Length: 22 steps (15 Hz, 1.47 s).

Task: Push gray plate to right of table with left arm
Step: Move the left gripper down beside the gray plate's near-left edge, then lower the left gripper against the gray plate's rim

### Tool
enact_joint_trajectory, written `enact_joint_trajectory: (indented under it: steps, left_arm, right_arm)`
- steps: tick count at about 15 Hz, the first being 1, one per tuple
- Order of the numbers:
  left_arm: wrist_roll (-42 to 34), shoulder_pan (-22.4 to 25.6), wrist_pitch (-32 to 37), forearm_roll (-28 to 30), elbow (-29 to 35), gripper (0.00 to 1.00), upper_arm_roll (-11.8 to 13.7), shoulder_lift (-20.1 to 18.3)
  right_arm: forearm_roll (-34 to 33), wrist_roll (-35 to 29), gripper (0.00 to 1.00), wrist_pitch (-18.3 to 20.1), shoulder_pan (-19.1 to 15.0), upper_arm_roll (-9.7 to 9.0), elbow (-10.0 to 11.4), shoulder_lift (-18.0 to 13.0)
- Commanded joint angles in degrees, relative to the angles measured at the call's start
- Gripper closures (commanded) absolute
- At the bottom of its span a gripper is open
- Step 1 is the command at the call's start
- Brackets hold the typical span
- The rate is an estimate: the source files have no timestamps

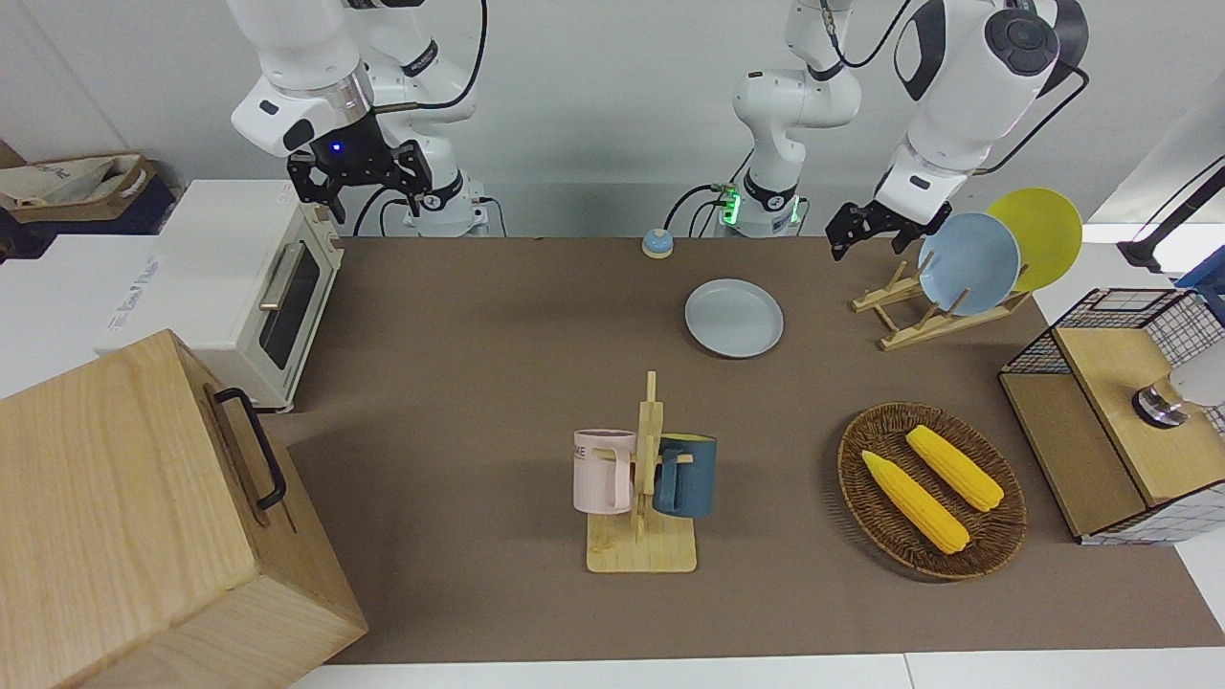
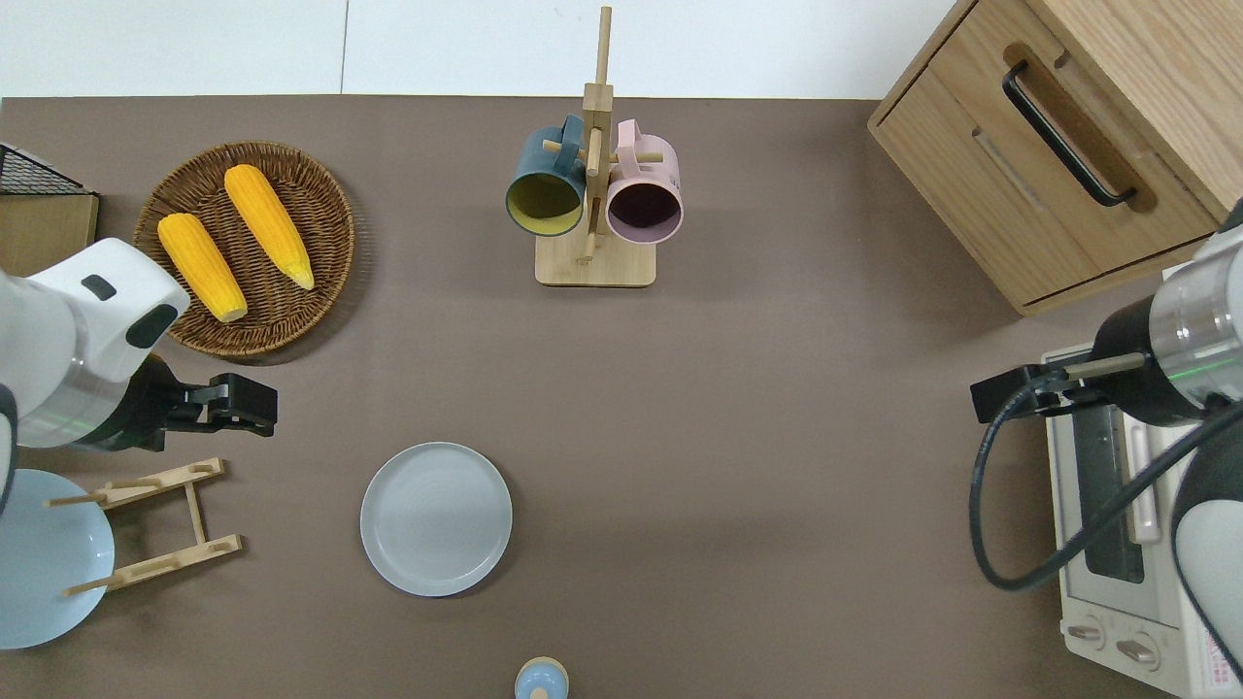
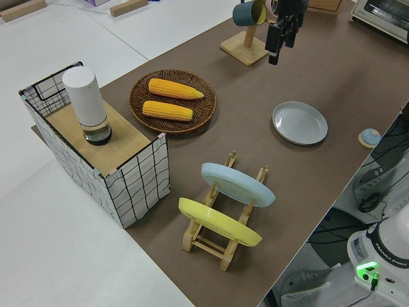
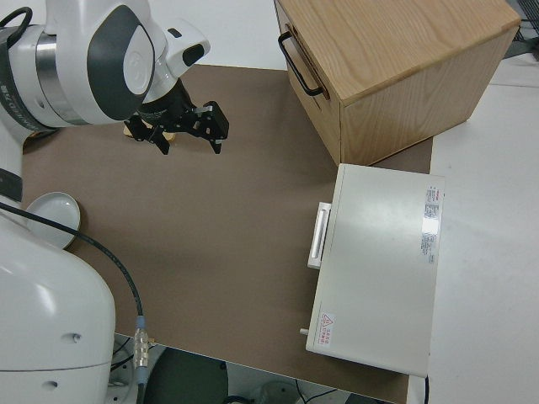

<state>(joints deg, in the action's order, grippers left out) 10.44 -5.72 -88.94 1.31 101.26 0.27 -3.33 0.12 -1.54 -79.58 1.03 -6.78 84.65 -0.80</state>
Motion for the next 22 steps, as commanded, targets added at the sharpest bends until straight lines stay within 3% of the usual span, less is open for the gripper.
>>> enact_joint_trajectory:
  steps: [1, 8, 11, 13, 16, 22]
  left_arm:
    - [-0.7, -1.0, -7.1, 1.2, 10.4, 0.00, 0.9, -5.4]
    - [-0.7, -0.7, -19.5, 2.5, 25.0, 0.00, 0.9, -10.5]
    - [-0.8, -0.7, -28.5, 2.5, 36.3, 0.00, 0.9, -14.3]
    - [-0.7, -0.7, -30.4, 2.6, 40.6, 0.00, 0.9, -15.2]
    - [-0.7, -1.0, -35.4, 4.8, 46.0, 0.00, 0.9, -15.4]
    - [-0.2, -1.8, -38.8, 7.0, 48.3, 0.01, -0.2, -12.2]
  right_arm:
    - [0.2, -0.1, 0.017, 0.8, -1.1, -0.78, -0.5, -0.2]
    - [0.2, -0.1, 0.017, 0.8, -1.1, -0.78, -0.5, -0.2]
    - [0.2, -0.1, 0.017, 0.8, -1.1, -0.78, -0.5, -0.2]
    - [0.2, -0.1, 0.017, 0.8, -1.1, -0.78, -0.5, -0.2]
    - [0.2, -0.1, 0.017, 0.8, -1.1, -0.78, -0.5, -0.2]
    - [0.2, -0.1, 0.017, 0.8, -1.1, -0.78, -0.5, -0.2]
